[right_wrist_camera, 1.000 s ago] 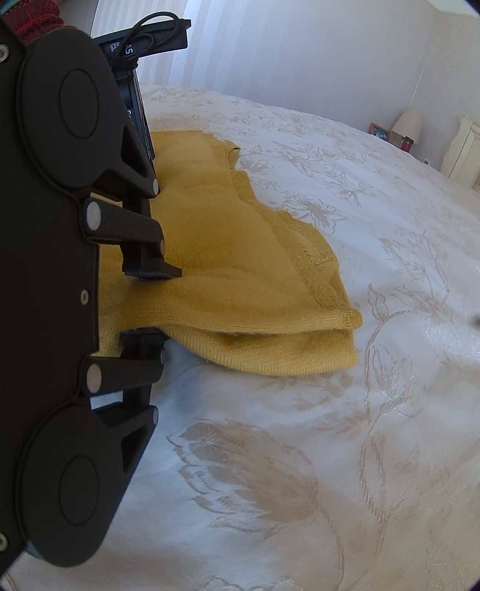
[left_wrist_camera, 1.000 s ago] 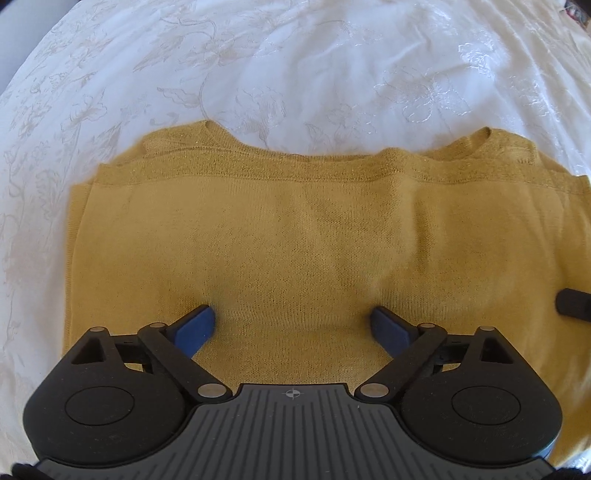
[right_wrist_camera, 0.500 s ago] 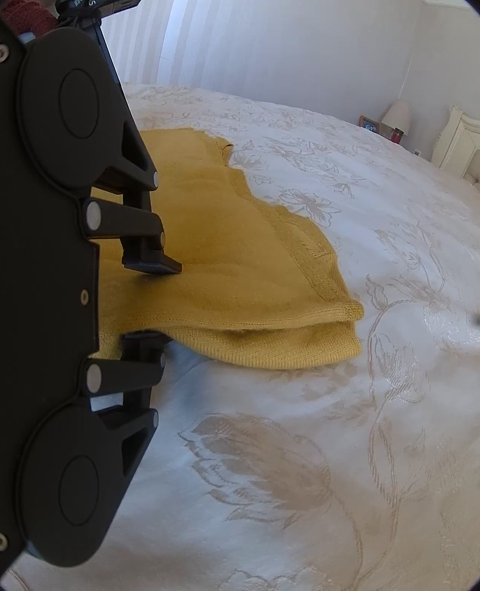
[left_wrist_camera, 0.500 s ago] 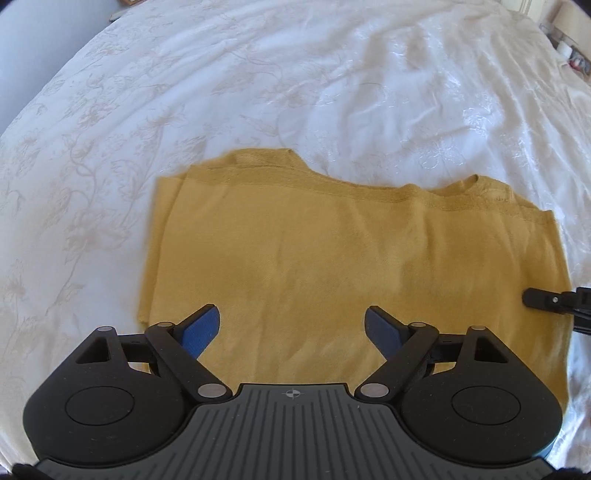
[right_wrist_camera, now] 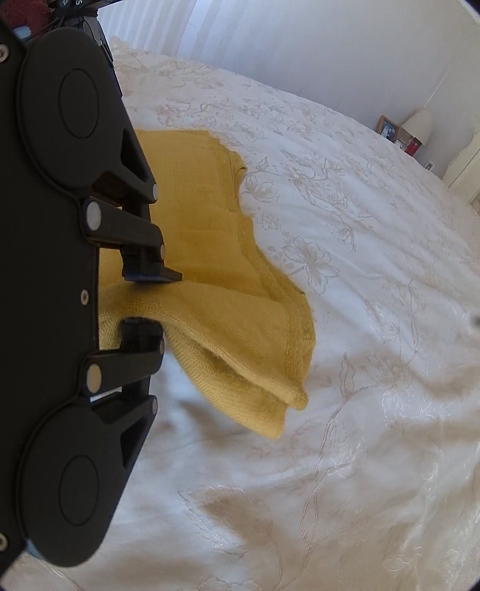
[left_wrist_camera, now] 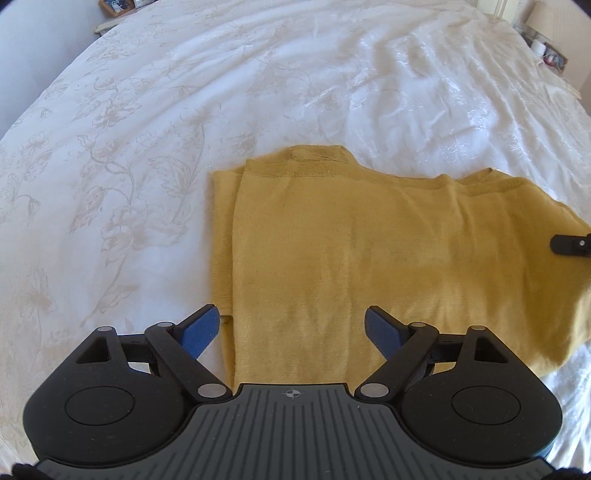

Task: Fold small clothes
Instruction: 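Lift the side edge with the right gripper, fold it across the sweater, open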

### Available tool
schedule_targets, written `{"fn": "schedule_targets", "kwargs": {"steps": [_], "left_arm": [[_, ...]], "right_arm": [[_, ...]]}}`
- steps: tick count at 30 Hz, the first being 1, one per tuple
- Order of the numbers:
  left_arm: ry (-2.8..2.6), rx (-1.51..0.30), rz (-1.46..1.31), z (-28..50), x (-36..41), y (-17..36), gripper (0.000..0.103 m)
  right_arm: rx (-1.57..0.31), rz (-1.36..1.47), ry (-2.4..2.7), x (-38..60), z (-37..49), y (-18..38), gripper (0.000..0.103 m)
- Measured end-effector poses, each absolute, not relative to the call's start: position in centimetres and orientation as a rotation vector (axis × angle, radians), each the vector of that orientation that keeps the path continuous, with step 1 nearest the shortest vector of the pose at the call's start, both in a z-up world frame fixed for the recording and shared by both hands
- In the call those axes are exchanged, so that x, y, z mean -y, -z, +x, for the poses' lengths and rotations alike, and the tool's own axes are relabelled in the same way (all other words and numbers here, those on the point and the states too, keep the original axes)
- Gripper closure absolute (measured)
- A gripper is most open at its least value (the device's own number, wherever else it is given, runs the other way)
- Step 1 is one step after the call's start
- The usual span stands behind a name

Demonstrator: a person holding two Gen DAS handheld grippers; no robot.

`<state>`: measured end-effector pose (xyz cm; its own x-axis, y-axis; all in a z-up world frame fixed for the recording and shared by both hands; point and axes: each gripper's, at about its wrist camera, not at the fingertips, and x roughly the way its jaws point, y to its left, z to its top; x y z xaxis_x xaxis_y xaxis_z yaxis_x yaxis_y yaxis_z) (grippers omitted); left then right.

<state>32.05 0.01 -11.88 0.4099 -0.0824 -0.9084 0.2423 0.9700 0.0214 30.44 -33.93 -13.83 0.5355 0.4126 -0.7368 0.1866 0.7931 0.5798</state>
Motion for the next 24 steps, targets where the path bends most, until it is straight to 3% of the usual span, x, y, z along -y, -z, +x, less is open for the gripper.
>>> {"fn": "schedule_targets", "kwargs": {"steps": [9,21,24], "left_arm": [[0.259,-1.114,0.146,33.1,-6.7,11.9,0.017],[0.227,-1.134,0.111,34.5,-13.5,12.5,0.017],[0.232,-1.140,0.107,34.7,-13.9,12.6,0.017]], "right_arm": [[-1.015,0.578,-0.195,23.4,33.0,9.4,0.077],[-1.124,0.439,-0.229,9.8,37.6,12.4,0.077],[-1.153,0.413,-0.241,8.2,38.0,13.4,0.064]]}}
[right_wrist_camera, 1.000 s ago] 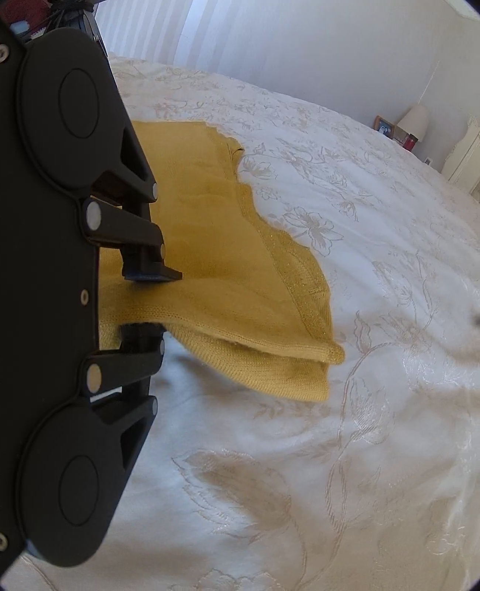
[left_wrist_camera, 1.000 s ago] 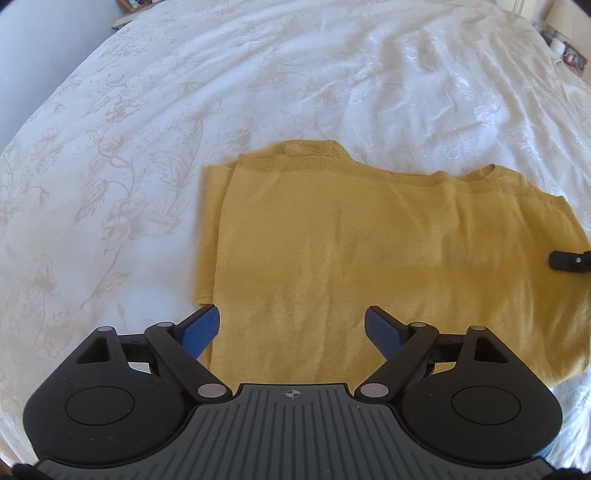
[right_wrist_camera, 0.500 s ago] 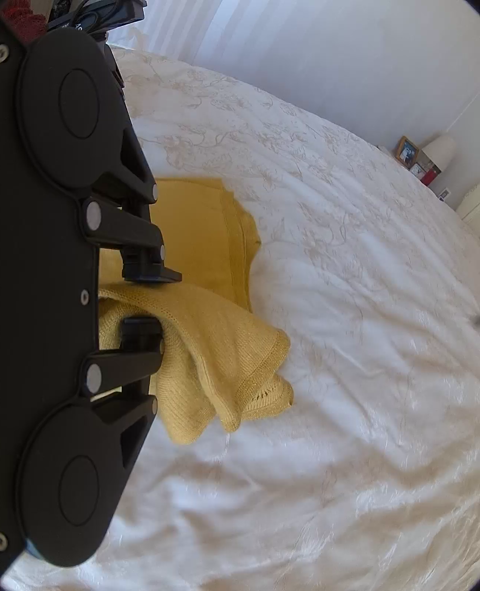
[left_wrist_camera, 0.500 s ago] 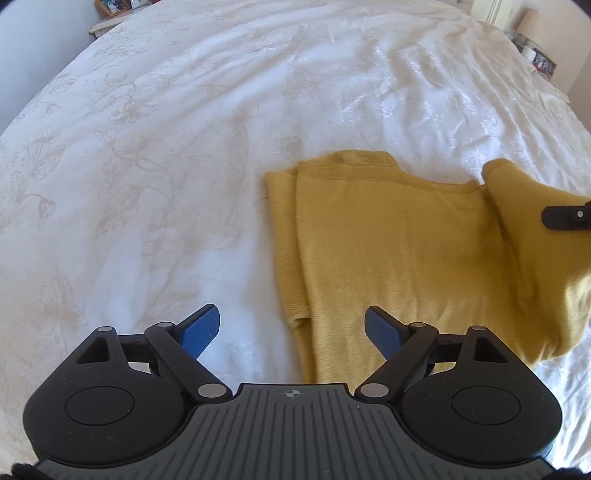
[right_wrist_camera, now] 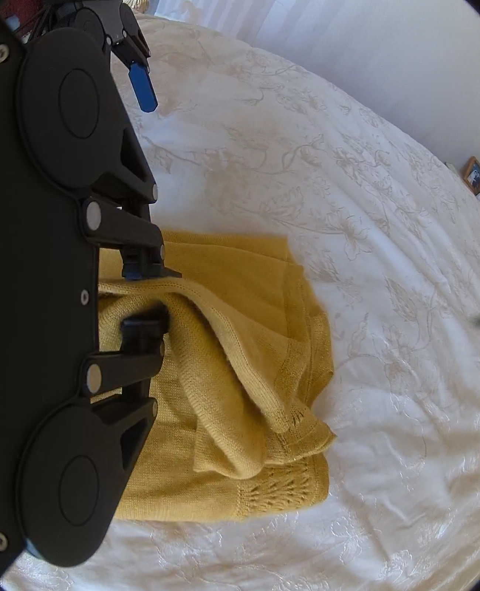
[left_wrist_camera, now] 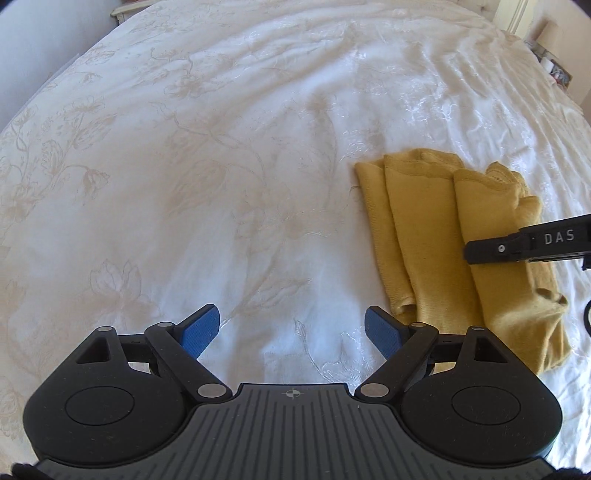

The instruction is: Fold small clothes

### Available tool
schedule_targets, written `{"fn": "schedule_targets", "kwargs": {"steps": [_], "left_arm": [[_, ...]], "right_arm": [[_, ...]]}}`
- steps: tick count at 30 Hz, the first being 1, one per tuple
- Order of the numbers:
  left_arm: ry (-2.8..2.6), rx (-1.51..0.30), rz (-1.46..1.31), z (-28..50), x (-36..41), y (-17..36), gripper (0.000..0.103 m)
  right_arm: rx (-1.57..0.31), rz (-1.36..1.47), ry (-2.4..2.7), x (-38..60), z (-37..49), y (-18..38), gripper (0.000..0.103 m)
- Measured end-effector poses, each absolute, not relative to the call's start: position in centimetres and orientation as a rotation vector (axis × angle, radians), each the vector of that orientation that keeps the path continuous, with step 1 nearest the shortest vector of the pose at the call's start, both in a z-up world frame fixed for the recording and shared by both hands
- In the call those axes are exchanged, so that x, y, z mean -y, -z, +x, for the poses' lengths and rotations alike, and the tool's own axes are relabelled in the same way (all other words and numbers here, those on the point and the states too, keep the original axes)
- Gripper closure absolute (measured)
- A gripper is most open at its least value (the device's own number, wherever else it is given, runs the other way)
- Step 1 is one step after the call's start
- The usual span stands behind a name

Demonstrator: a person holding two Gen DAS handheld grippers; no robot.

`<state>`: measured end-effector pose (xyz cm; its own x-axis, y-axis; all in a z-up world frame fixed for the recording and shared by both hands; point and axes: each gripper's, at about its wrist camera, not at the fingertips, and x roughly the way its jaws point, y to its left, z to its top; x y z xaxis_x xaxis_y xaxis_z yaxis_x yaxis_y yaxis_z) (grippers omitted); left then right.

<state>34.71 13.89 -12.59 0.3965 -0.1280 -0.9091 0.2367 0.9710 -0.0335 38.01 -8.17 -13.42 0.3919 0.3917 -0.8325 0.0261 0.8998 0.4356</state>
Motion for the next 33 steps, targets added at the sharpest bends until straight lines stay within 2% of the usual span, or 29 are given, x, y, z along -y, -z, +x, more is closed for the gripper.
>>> {"fn": "schedule_targets", "kwargs": {"steps": [1,3,9,17,23,33], "left_arm": [[0.235,-1.143,0.105,34.8,-13.9,12.7,0.017],[0.240,-1.148,0.102,34.9,-13.7,12.8,0.017],[0.286,-1.152,0.095,35.6,-12.1,12.8,0.017],[0.400,-1.148,0.080,37.6,-7.4,12.6,0.017],[0.414,-1.211,-0.023,39.2,-6.1,13.4,0.017],[0.387,-1.245,-0.030,38.4,-8.3,13.4,0.017]], "right_arm": [[-1.147,0.418,-0.259,7.9,37.9,13.5,0.057],[-1.112,0.449,-0.323,7.8,37.2,13.1,0.054],[-0.970,0.542,-0.390,10.2,33.7,10.6,0.053],[-0.984,0.502,-0.203,14.5,28.8,11.3,0.051],[-1.006,0.290,-0.314,11.1,25.8,11.4,0.051],[-0.945,-0.351,-0.539,-0.5,24.0,13.6,0.048]]}}
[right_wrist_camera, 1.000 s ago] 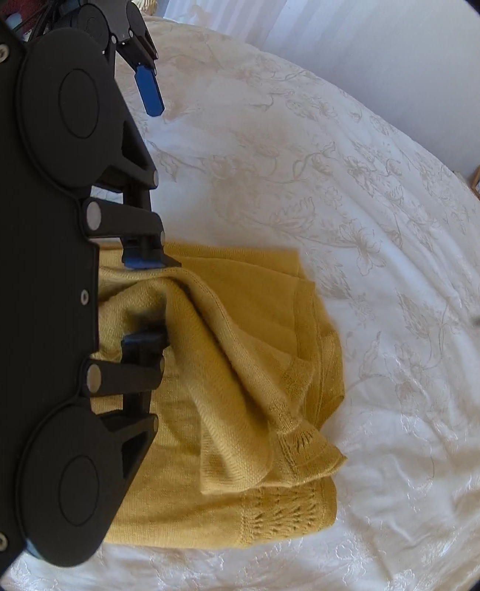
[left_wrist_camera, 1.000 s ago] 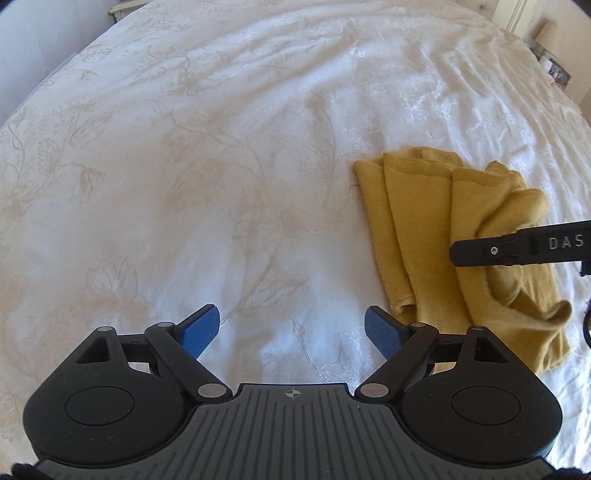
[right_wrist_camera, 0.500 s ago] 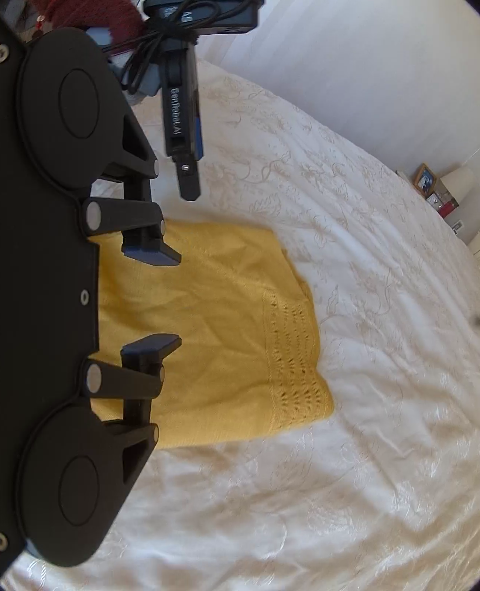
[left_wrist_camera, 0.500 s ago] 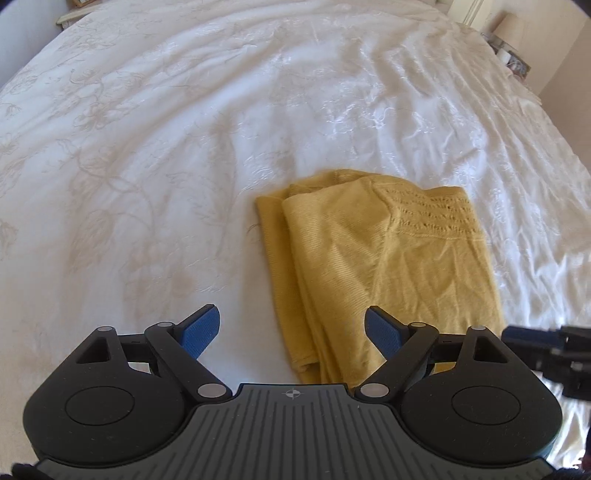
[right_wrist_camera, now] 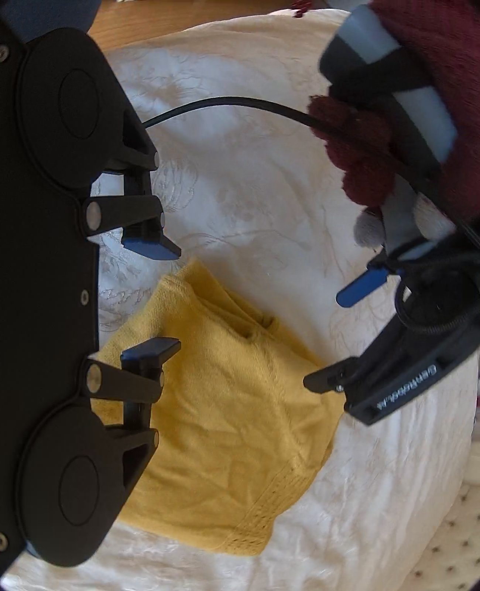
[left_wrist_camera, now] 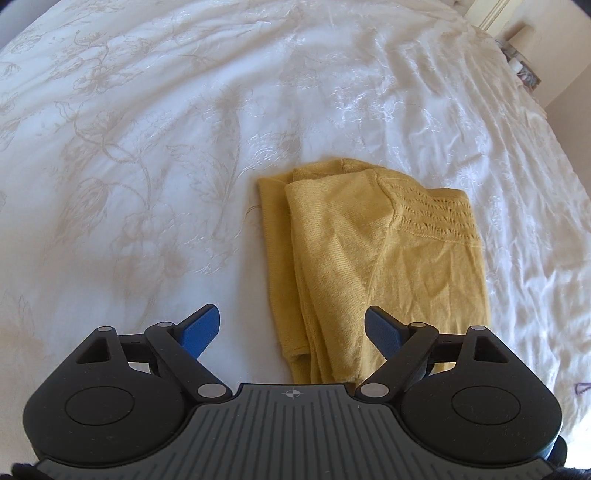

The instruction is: Fold small clothes

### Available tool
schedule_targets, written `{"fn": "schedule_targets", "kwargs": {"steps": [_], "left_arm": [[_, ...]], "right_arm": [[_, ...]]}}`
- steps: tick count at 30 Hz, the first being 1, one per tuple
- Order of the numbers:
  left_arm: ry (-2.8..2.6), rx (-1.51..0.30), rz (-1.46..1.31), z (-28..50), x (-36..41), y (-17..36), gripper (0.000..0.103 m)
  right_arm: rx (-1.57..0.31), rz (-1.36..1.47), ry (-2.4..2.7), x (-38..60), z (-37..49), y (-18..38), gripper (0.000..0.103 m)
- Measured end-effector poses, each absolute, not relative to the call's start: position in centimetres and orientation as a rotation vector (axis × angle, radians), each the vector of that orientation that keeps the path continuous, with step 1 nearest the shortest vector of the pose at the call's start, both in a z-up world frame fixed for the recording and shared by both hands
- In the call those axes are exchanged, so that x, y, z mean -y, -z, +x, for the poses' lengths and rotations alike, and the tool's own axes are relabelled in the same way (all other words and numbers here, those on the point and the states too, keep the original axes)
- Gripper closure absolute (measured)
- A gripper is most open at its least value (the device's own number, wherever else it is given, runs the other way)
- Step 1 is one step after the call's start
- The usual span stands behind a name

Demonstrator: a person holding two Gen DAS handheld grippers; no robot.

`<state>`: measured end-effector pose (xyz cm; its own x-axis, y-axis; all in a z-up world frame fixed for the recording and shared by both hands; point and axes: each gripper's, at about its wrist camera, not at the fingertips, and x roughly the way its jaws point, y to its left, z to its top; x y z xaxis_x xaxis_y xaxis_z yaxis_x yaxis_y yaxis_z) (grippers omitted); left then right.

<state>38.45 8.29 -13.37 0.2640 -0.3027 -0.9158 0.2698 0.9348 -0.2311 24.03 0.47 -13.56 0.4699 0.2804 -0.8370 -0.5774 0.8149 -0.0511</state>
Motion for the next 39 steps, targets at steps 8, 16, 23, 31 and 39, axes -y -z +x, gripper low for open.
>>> {"fn": "schedule_targets", "kwargs": {"steps": [8,16,23,31,39], "left_arm": [[0.420,-1.301,-0.131,38.0,-9.8,13.5,0.017],[0.577,-1.386,-0.277,38.3,-6.7,14.8,0.017],[0.538,-1.392,-0.331,40.0,-4.6,16.6,0.019],[0.470,-1.202,-0.074,42.4,-3.1,15.8,0.096],[0.471,-1.111,0.026,41.5,-5.5,13.3,0.096]], "right_arm": [[-0.885,-0.297,-0.414,1.7,24.6,11.8,0.094],[-0.877,0.044,-0.264,6.6,25.4,8.9,0.094],[-0.891,0.044,-0.300,6.2,24.8,9.1,0.094],[-0.909,0.044,-0.330,5.5,24.6,9.8,0.094],[-0.913,0.055,-0.418,3.1,24.9,9.5,0.093]]}}
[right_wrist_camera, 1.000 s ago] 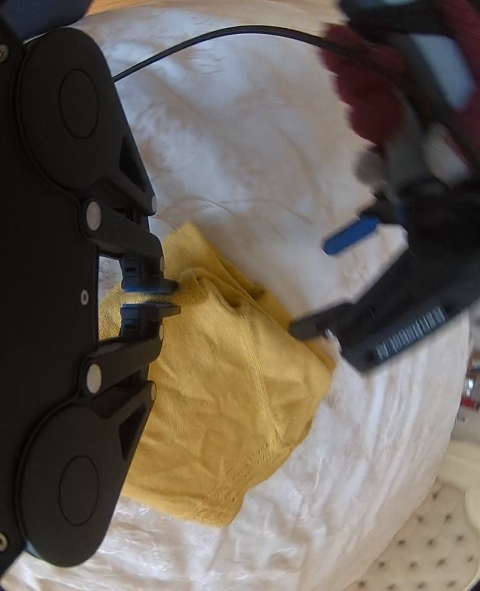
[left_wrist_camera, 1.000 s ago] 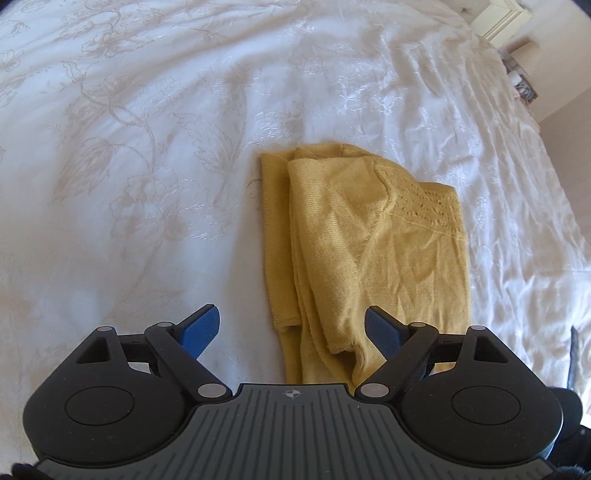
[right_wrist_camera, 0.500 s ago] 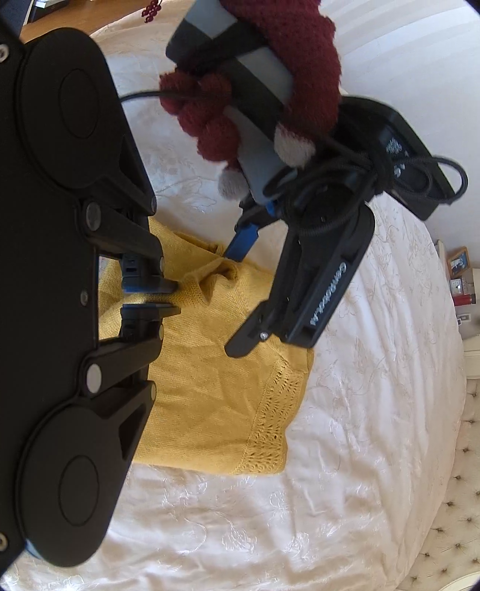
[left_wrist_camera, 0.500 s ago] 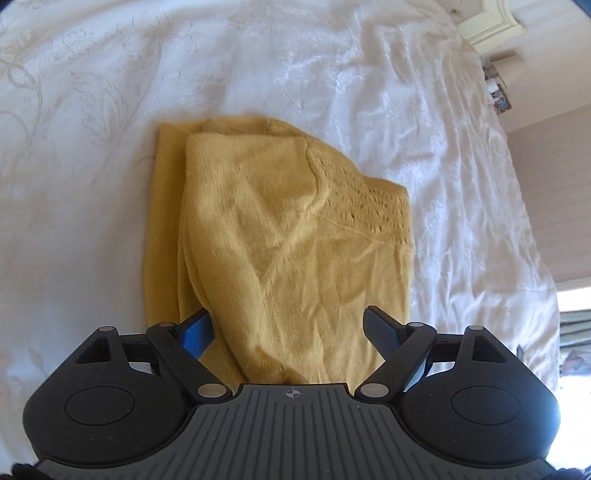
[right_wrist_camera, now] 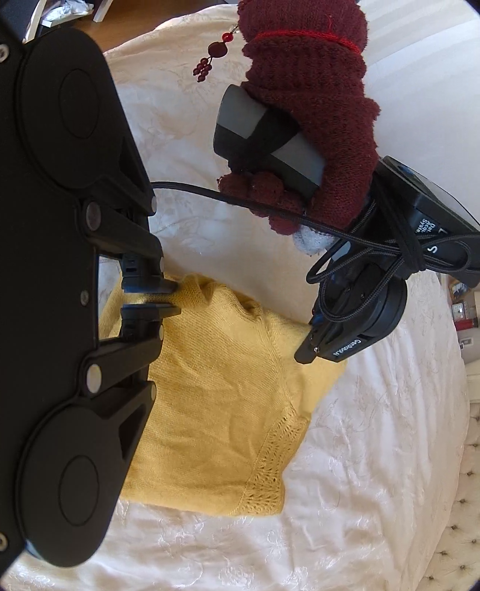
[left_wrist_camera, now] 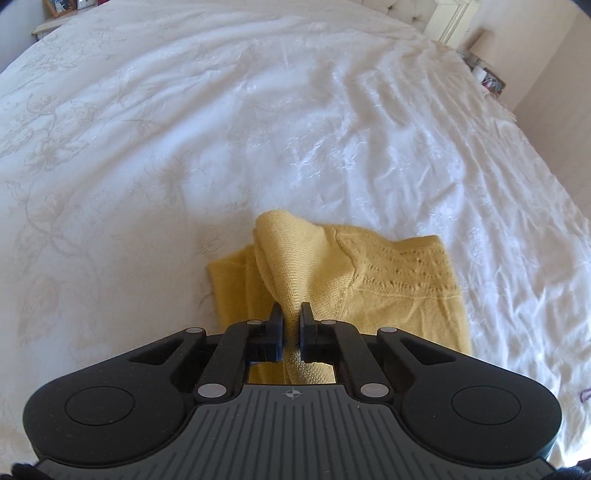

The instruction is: Fold small clothes

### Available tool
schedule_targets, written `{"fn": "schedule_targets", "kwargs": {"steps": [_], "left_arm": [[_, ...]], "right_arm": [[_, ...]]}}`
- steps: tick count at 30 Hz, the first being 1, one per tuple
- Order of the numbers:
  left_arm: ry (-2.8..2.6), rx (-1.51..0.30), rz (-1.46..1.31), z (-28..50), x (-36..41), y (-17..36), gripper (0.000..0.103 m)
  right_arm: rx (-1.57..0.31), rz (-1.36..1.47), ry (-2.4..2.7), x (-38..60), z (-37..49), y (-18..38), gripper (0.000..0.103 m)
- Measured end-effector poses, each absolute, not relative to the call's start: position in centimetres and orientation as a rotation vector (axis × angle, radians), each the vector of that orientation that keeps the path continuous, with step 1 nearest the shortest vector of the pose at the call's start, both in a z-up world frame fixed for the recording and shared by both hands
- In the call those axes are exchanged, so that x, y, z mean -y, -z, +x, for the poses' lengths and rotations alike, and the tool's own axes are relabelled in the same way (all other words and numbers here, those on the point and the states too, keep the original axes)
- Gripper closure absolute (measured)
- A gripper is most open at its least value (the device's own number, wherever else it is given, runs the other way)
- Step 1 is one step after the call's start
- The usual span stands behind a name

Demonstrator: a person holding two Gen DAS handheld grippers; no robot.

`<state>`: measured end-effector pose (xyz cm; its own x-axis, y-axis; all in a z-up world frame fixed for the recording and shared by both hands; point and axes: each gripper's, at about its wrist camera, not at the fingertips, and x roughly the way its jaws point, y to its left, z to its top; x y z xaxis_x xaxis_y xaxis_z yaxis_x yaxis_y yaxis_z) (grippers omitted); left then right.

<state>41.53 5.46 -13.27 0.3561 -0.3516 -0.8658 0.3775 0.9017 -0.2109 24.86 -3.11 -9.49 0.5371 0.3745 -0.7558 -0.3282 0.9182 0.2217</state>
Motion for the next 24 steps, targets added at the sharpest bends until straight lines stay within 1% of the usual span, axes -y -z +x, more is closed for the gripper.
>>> {"fn": "schedule_targets", "kwargs": {"steps": [2,4,6,7,8,9,10,12,14,16,20,22,24], "left_arm": [[0.434,-1.174,0.032,42.2,-6.1,15.1,0.095],[0.416,-1.214,-0.009,42.6,-6.9,16.3,0.091],[0.408,-1.203,-0.067,42.8,-7.8,16.3,0.090],[0.407,-1.190,-0.073,42.8,-8.1,16.0,0.090],[0.402,-1.173,-0.059,42.8,-8.2,15.7,0.087],[0.393,-1.149,-0.035,42.7,-8.2,15.2,0.082],[0.386,-1.118,-0.010,42.6,-8.3,14.6,0.082],[0.381,-1.077,0.016,42.2,-8.5,13.6,0.080],[0.392,-1.047,0.036,41.8,-8.5,12.7,0.077],[0.422,-1.027,0.061,41.1,-8.2,12.1,0.074],[0.462,-1.039,0.066,39.4,-6.9,12.2,0.072],[0.475,-1.079,0.048,38.6,-6.5,13.0,0.072],[0.480,-1.112,0.048,38.0,-6.2,13.9,0.072]], "right_arm": [[-0.965,0.022,-0.447,1.9,25.5,11.1,0.091],[-1.027,-0.019,-0.454,1.0,26.1,12.8,0.082],[-1.049,-0.005,-0.468,1.0,26.2,13.2,0.082],[-1.040,0.016,-0.471,1.4,26.1,12.8,0.079],[-1.028,0.051,-0.478,2.2,26.0,12.3,0.073],[-1.013,0.085,-0.478,3.0,26.0,11.6,0.059],[-0.993,0.122,-0.471,3.9,26.1,10.9,0.046],[-0.946,0.187,-0.445,5.9,26.3,9.8,0.035],[-0.905,0.243,-0.389,7.8,27.4,9.0,0.032],[-0.890,0.283,-0.338,9.5,29.2,9.0,0.022],[-0.873,0.332,-0.278,11.8,33.3,10.2,0.020],[-0.896,0.366,-0.269,12.8,34.8,11.4,0.018],[-0.936,0.394,-0.218,14.0,36.3,12.9,0.018]]}}
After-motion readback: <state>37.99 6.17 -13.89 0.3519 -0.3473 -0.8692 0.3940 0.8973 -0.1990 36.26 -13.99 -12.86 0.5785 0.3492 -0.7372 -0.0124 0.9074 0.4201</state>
